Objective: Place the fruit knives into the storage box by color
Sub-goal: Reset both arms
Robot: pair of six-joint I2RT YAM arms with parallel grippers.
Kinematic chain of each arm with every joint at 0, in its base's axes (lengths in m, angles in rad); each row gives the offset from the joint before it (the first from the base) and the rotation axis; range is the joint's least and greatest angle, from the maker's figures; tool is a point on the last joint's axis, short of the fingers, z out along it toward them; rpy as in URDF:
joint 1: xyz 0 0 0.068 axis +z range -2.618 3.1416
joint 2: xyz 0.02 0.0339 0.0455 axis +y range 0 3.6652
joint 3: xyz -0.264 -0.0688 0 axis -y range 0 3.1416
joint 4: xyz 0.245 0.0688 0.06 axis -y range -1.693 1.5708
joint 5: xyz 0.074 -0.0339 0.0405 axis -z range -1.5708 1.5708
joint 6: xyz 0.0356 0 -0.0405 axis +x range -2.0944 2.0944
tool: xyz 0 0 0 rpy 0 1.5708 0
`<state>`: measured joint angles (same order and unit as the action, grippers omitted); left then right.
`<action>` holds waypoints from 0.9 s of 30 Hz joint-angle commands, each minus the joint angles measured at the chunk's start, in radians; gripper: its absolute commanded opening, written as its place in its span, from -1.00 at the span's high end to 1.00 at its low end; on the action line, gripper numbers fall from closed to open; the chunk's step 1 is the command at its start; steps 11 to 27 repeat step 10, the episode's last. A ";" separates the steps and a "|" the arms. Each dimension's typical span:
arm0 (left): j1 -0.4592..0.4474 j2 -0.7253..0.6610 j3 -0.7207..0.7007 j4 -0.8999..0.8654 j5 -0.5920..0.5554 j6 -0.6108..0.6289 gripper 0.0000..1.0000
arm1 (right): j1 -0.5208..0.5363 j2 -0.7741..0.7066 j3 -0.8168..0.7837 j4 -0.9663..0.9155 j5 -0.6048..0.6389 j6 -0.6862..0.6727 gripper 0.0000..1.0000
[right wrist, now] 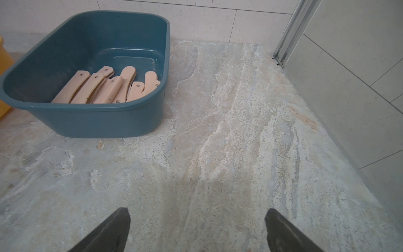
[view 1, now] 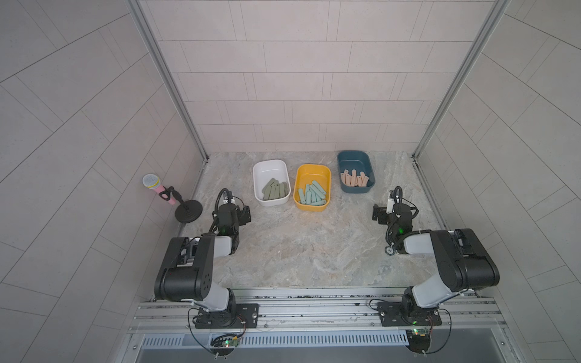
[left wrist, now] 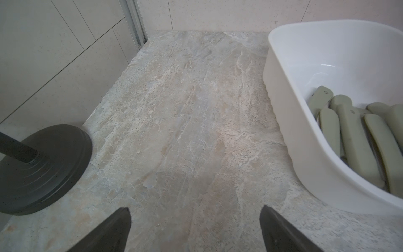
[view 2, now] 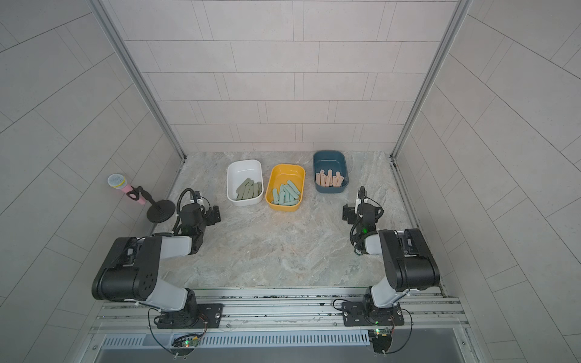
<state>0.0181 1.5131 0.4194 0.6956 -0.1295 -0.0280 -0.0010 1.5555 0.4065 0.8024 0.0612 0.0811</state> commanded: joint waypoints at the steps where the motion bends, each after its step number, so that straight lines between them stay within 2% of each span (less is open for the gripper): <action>1: -0.010 0.010 0.031 -0.001 -0.010 0.009 -1.00 | -0.002 -0.021 0.003 0.006 -0.001 -0.012 -1.00; 27: -0.017 -0.011 0.012 0.014 -0.017 0.012 -1.00 | -0.002 -0.021 0.004 0.006 -0.001 -0.010 -1.00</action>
